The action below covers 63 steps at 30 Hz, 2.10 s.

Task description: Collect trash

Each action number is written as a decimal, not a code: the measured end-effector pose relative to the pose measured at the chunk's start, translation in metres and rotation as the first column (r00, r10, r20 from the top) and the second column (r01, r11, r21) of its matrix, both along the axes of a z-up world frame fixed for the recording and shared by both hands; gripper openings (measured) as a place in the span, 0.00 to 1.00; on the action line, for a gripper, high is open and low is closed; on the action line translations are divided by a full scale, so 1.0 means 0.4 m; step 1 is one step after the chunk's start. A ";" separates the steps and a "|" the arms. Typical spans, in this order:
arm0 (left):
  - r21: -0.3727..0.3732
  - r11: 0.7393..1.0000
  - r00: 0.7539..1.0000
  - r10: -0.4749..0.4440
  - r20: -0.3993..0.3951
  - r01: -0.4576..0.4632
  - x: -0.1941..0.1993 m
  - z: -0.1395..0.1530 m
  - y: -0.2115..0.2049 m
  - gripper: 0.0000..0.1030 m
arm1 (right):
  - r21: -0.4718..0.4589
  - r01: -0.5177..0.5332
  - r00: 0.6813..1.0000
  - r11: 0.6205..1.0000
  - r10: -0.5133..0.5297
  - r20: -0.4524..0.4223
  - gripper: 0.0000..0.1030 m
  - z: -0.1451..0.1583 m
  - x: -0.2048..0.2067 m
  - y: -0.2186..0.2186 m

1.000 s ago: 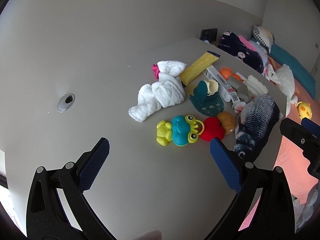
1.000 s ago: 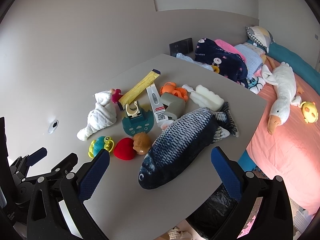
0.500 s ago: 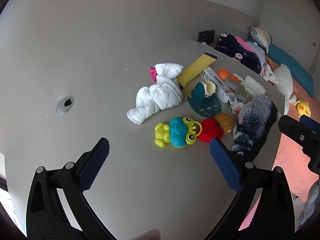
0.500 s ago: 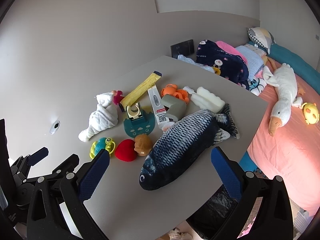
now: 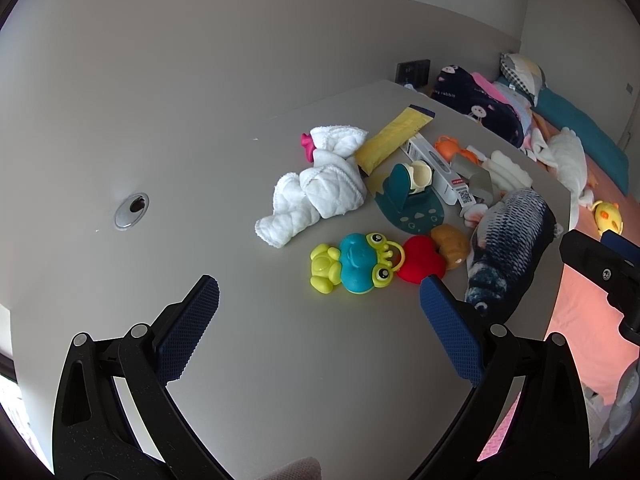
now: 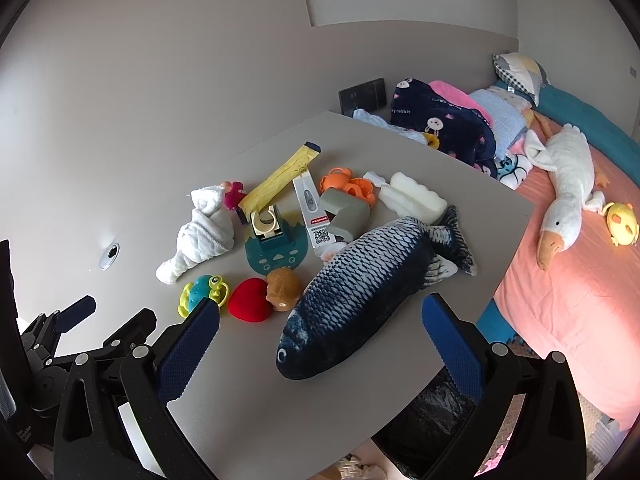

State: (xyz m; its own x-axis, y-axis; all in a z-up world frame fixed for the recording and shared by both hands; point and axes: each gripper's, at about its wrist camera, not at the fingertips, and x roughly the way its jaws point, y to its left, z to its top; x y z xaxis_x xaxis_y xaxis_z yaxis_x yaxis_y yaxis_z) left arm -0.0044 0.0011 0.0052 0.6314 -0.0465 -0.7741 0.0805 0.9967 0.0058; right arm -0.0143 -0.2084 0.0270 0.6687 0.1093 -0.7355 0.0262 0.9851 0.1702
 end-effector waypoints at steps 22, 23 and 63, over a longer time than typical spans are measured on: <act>0.010 1.000 1.000 0.009 -0.007 -0.009 -0.005 -0.014 -0.002 0.94 | 0.006 0.012 1.000 1.000 -0.012 -0.013 0.98 -0.015 0.000 -0.009; 0.009 1.000 1.000 0.011 -0.008 -0.011 -0.006 -0.017 0.000 0.94 | 0.009 0.013 1.000 1.000 -0.013 -0.013 0.98 -0.017 -0.001 -0.011; -0.075 0.985 0.961 -0.170 -0.220 0.157 0.203 -0.173 -0.047 0.61 | 0.048 0.153 0.960 0.987 -0.137 -0.245 0.61 -0.210 0.186 -0.068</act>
State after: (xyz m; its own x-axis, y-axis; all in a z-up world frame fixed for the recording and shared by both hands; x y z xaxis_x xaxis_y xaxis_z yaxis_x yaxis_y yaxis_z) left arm 0.0768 -0.0176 -0.0640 0.4219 -0.1820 -0.8882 0.2354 0.9680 -0.0865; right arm 0.0603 -0.2357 -0.0570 0.4856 0.0779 -0.8707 0.2162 0.9544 0.2059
